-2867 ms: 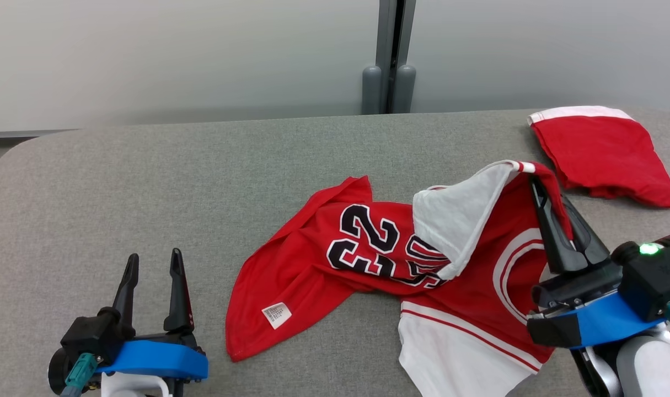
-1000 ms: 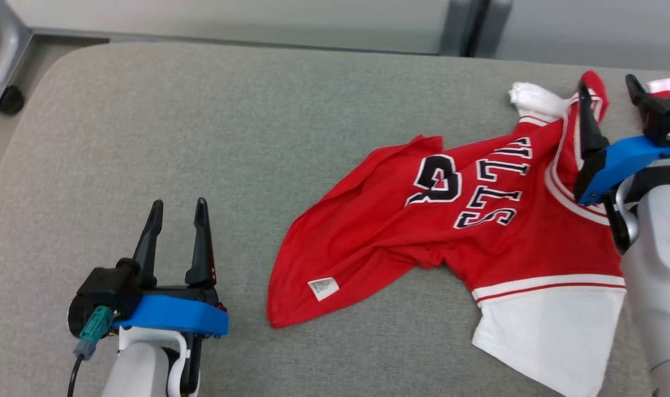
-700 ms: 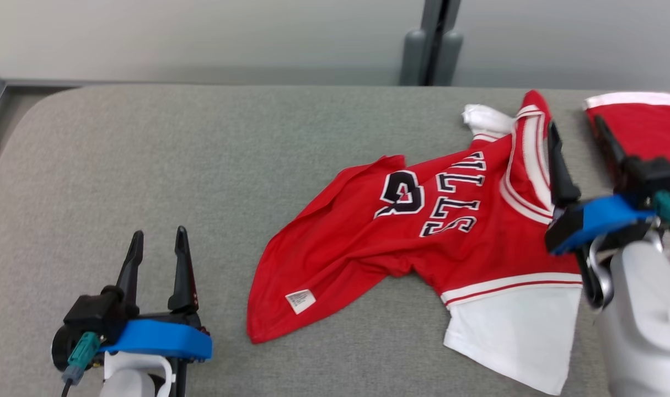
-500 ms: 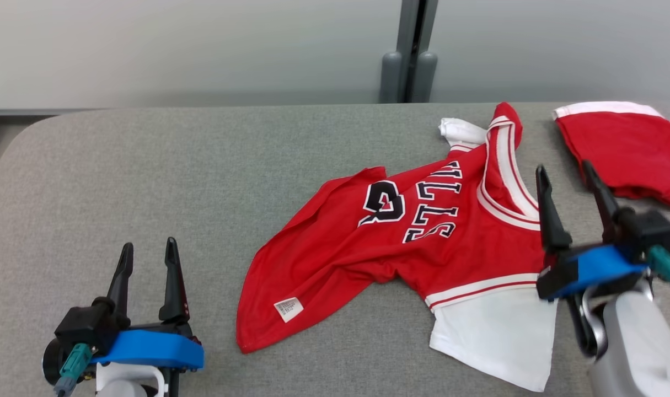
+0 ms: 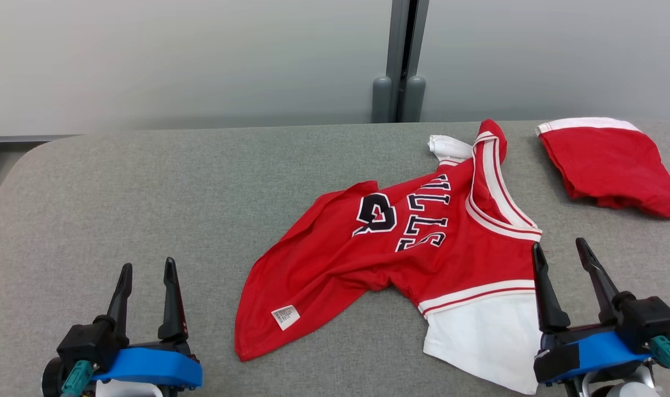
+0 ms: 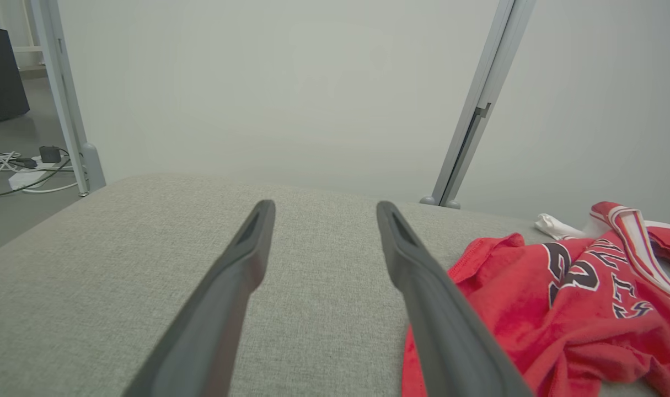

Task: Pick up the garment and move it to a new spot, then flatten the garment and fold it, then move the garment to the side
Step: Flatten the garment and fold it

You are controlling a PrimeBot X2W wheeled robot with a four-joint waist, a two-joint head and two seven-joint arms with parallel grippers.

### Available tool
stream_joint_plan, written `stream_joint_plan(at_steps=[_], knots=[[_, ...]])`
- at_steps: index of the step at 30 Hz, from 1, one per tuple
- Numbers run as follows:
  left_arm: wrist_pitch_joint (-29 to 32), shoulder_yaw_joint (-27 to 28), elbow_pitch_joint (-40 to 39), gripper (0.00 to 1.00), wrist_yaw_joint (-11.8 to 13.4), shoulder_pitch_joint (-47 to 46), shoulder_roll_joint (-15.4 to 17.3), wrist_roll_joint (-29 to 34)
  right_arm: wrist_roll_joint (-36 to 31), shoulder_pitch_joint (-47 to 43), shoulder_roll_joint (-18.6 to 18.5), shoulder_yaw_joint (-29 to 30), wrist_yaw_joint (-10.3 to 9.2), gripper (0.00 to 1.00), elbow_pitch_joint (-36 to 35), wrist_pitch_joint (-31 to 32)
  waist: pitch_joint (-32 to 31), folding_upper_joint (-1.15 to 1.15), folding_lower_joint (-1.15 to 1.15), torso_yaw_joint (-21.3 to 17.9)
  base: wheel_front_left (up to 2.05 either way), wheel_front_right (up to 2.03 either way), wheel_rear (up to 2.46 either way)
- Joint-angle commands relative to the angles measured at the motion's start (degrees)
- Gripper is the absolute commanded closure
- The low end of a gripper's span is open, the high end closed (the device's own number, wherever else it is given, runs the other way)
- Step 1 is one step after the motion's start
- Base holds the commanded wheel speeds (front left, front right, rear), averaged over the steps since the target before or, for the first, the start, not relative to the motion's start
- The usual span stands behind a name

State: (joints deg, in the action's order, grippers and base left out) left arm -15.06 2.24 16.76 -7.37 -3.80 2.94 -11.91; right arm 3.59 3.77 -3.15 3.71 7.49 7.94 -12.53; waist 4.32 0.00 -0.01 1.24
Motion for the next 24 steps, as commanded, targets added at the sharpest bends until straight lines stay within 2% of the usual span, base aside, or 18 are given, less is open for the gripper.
stream_joint_plan(at_steps=[1,11,24], knots=[[-0.15,-0.08,-0.09,0.00,-0.09,0.29,-0.04,0.51,-0.18,-1.76,0.16,-0.12,0.01,0.00,-1.94,1.12,-0.18,0.00,0.01,-0.07,0.00,0.00,0.00],[-0.15,-1.22,0.47,0.00,-0.12,0.13,-0.05,0.38,0.53,-3.47,0.25,0.21,0.01,0.00,-3.36,3.73,-0.05,0.00,0.01,0.47,0.00,0.00,0.00],[-0.15,-12.48,8.70,0.00,-0.16,1.37,0.49,-1.26,1.60,-6.45,0.23,2.00,0.01,0.00,6.92,2.89,1.74,0.00,0.01,0.04,0.00,0.00,0.00]])
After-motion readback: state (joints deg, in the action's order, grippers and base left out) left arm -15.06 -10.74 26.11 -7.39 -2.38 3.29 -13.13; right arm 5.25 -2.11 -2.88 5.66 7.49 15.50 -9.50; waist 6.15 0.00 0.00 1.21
